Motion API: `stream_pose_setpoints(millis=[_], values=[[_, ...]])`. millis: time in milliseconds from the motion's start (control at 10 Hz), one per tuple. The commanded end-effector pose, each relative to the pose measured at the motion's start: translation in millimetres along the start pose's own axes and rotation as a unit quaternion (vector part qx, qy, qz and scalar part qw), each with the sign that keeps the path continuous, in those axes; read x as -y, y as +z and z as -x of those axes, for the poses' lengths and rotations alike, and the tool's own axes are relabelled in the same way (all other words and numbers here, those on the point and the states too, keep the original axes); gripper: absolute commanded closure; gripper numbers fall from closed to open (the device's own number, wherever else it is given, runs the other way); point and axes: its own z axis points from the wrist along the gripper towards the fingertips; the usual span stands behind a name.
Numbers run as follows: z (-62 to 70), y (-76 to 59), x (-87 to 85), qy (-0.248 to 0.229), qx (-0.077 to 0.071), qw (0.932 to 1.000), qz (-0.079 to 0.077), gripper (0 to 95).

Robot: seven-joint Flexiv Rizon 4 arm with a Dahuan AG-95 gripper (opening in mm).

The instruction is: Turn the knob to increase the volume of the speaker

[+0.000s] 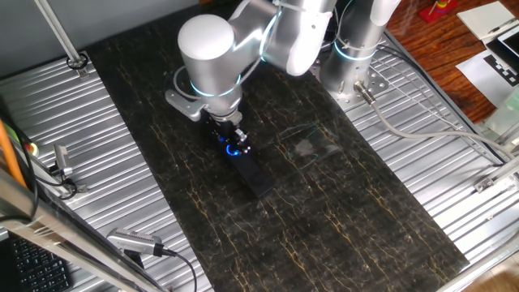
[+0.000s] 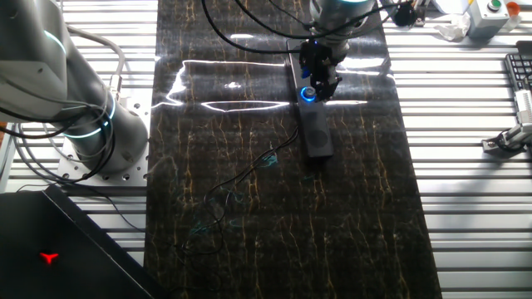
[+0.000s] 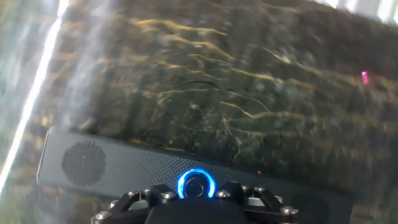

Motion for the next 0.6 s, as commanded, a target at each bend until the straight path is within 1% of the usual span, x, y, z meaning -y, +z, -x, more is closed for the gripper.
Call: stream_pose_setpoints(millis=[100, 200, 600], values=[[-0.5, -0.2, -2.7, -0.121, 0.006, 0.9926, -0.008, 57.0], [-0.7, 1.9, -3.3, -0.128, 0.006, 0.9917, -0.008, 57.0], [-2.5, 7.6, -5.3, -0.128, 0.004, 0.9918, -0.007, 57.0]])
